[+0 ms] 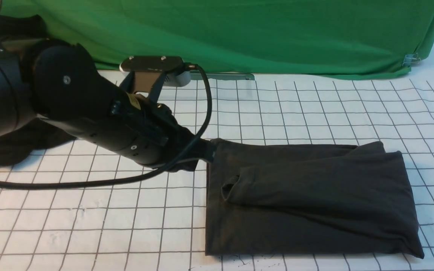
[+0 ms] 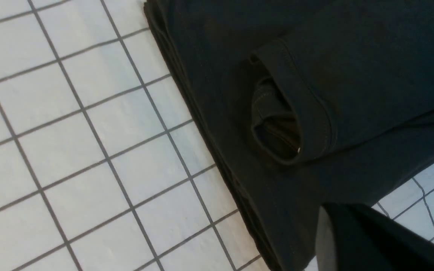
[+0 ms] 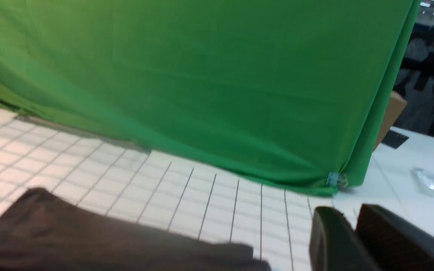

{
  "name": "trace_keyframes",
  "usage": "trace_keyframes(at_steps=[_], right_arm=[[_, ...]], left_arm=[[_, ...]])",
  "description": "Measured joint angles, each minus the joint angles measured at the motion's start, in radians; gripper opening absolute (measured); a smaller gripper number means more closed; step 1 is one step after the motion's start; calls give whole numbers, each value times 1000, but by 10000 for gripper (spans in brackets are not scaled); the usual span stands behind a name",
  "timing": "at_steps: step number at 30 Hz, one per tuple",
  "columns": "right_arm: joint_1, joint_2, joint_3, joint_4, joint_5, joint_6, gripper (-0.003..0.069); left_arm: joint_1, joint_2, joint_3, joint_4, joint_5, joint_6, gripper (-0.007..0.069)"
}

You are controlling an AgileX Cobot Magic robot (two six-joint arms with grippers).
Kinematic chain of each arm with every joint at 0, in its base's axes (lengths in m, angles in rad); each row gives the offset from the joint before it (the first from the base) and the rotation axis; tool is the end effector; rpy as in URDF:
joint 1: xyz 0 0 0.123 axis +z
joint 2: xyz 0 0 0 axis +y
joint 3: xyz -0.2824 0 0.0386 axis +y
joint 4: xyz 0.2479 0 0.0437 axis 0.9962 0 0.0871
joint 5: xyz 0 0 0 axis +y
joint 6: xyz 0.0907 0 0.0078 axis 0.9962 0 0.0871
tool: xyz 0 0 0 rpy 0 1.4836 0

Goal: Fold a long-sleeved shirt over a white checkered tablecloth.

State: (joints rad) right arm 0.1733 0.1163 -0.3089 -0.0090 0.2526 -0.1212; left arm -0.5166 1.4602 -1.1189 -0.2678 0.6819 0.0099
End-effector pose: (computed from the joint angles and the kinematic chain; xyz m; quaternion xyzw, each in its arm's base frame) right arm 0.0492 0.0084 0.2868 -0.1045 0.6895 0.0148 0.7165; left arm 0.2619 -0.1663 0.2947 0.1753 0.9279 -0.1862 0.2713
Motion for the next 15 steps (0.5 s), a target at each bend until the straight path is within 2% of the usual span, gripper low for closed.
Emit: trace_keyframes(at_steps=[11, 15], right_arm=[[-4, -110, 263, -3, 9, 0, 127], [-43, -114, 314, -13, 18, 0, 136]], left_arm=[[0, 0, 0, 1, -60, -2, 7], [0, 0, 0, 24, -61, -2, 7]])
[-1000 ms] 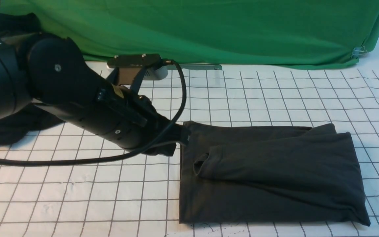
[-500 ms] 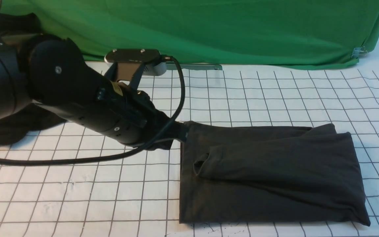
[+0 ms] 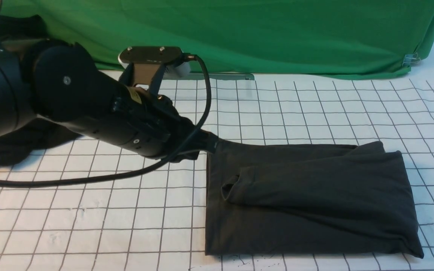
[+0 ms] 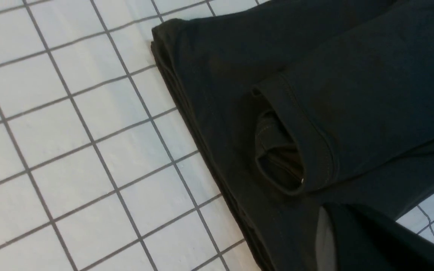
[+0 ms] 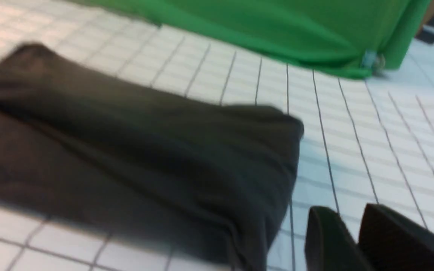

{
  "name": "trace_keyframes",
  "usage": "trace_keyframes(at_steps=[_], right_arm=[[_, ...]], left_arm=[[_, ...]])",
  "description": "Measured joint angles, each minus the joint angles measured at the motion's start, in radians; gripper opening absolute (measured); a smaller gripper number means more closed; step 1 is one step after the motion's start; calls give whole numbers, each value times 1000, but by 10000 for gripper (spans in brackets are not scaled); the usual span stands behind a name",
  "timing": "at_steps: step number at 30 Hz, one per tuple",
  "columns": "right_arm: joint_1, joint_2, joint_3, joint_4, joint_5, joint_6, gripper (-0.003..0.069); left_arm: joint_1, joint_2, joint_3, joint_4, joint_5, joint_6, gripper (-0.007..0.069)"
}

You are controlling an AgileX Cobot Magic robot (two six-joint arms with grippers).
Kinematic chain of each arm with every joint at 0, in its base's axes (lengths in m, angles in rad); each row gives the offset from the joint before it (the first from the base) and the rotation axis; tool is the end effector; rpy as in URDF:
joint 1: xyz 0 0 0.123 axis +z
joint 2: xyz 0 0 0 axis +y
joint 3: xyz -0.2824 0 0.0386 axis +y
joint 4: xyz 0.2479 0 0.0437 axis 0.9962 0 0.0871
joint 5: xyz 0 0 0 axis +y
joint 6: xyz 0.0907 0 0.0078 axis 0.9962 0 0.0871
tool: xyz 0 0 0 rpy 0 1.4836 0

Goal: Fold a long-sleeved shirt over a white checkered tablecloth.

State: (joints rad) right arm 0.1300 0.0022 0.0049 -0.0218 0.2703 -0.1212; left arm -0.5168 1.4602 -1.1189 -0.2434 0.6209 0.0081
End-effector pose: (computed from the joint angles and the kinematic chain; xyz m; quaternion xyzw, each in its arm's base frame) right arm 0.0549 0.0066 0.1868 -0.1028 0.7642 -0.0061 0.6368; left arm 0.2667 -0.1663 0.2977 0.1757 0.9190 -0.1820 0.3023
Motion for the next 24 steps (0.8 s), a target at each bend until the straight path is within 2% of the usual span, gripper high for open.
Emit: trace_keyframes(at_steps=[10, 18, 21, 24], right_arm=[[-38, 0, 2, -5, -19, 0, 148], [-38, 0, 2, -5, -19, 0, 168], [-38, 0, 2, -5, -19, 0, 176], [-38, 0, 2, -5, -19, 0, 180]], left_arm=[[0, -16, 0, 24, 0, -8, 7], [0, -268, 7, 93, 49, -61, 7], [-1, -417, 113, 92, 36, -80, 7], [-1, -519, 253, 92, -40, -92, 7]])
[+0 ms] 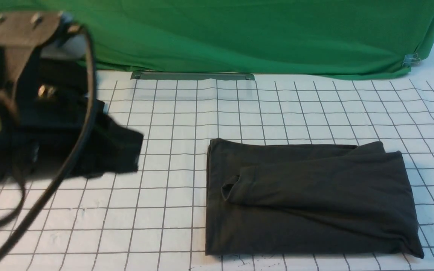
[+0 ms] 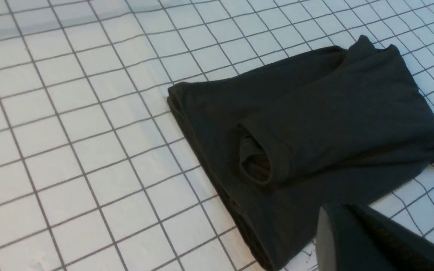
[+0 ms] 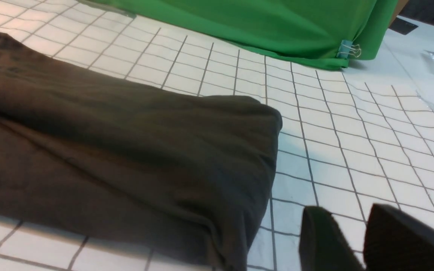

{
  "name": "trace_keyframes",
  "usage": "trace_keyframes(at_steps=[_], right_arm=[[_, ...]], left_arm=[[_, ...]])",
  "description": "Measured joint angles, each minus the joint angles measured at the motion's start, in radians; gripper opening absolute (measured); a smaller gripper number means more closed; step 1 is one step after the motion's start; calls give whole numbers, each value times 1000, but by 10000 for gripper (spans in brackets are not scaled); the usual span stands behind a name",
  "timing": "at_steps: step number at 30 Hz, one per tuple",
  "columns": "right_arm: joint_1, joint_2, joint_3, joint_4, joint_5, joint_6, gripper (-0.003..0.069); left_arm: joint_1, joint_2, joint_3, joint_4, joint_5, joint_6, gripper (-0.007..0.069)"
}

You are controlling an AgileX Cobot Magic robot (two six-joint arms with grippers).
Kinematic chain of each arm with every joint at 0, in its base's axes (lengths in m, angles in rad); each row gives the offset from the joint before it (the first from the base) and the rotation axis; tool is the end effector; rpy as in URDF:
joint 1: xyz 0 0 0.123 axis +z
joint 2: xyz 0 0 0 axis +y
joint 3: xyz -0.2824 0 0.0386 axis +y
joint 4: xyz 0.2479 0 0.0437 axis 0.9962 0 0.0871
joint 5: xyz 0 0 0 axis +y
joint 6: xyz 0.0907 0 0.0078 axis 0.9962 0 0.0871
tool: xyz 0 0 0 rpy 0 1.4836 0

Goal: Fold a long-sleeved shirt over a white checkered tablecloth.

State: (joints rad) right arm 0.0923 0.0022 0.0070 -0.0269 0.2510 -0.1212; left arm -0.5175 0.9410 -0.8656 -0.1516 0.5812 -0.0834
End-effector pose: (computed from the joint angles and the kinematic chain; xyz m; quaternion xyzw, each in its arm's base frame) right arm 0.0554 0.0045 0.1878 -0.0893 0.7603 -0.0202 0.6431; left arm 0.1631 -0.1015 0.3502 0.1536 0.8619 -0.2055 0.4374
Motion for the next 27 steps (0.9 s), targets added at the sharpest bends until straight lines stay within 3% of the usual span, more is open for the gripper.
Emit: trace_keyframes(at_steps=[1, 2, 6, 8, 15, 27], right_arm=[[0, 0, 0, 0, 0, 0, 184], [0, 0, 0, 0, 0, 0, 185], [0, 0, 0, 0, 0, 0, 192], [0, 0, 0, 0, 0, 0, 195], [0, 0, 0, 0, 0, 0, 208], [0, 0, 0, 0, 0, 0, 235]], left_arm=[[0, -97, 148, 1, -120, -22, 7], [0, -97, 148, 1, -120, -22, 7], [0, -318, 431, 28, -460, -44, 7], [0, -399, 496, 34, -553, -50, 7], [0, -595, 602, 36, -581, -72, 7], [0, -623, 674, 105, -565, 6, 7]])
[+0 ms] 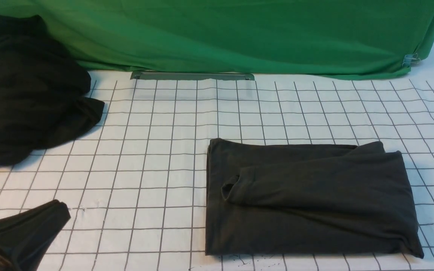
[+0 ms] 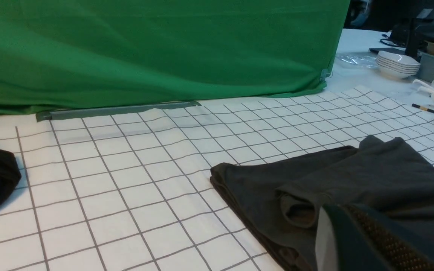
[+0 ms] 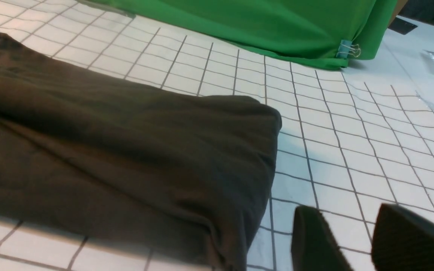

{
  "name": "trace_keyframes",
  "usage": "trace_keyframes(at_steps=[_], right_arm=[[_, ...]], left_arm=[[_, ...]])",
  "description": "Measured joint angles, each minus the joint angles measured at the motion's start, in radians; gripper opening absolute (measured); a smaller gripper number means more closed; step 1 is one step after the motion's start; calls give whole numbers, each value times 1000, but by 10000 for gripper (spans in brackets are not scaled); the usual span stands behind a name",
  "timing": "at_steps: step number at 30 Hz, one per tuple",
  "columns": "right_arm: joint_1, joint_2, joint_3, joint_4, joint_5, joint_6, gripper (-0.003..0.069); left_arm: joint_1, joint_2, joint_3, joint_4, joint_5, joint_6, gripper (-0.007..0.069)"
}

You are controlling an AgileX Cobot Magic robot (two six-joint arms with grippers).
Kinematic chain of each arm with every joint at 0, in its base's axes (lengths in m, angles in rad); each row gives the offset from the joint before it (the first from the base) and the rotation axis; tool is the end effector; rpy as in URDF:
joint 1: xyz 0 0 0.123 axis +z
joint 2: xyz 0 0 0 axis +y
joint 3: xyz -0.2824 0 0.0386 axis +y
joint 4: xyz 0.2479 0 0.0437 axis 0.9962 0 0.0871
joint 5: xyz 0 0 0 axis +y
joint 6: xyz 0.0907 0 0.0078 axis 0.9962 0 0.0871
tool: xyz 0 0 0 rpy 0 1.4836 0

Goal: Fold a long-sleeved shirt over a white checkered tablecloth.

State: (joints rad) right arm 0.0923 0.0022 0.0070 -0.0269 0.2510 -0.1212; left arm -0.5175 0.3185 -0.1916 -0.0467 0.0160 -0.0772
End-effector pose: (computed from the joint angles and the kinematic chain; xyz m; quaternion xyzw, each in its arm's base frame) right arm 0.0554 0.0045 0.1878 -0.0893 0.7603 -0.0202 0.6431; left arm 0.0749 -0.0427 0.2549 0.1423 0.7124 -0.2169 0.6520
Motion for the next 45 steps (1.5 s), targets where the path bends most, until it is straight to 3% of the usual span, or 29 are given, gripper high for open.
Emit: trace_keyframes(at_steps=[8, 12, 17, 20, 23, 29, 36, 45], right_arm=[[0, 0, 0, 0, 0, 0, 238], [0, 0, 0, 0, 0, 0, 238], [0, 0, 0, 0, 0, 0, 239], [0, 0, 0, 0, 0, 0, 239], [0, 0, 0, 0, -3, 0, 241], [0, 0, 0, 0, -3, 0, 241], [0, 0, 0, 0, -4, 0, 241], [0, 0, 0, 0, -4, 0, 241]], left_arm=[[36, -34, 28, 3, -5, 40, 7], [179, -149, 105, -96, -47, 169, 7], [369, -271, 188, -109, -47, 239, 7], [442, -313, 193, -105, 33, 240, 7], [450, -316, 195, -90, 82, 236, 7], [496, -317, 197, -18, 169, 69, 7], [617, -317, 198, -11, 211, 65, 7], [630, -317, 198, -11, 214, 65, 7]])
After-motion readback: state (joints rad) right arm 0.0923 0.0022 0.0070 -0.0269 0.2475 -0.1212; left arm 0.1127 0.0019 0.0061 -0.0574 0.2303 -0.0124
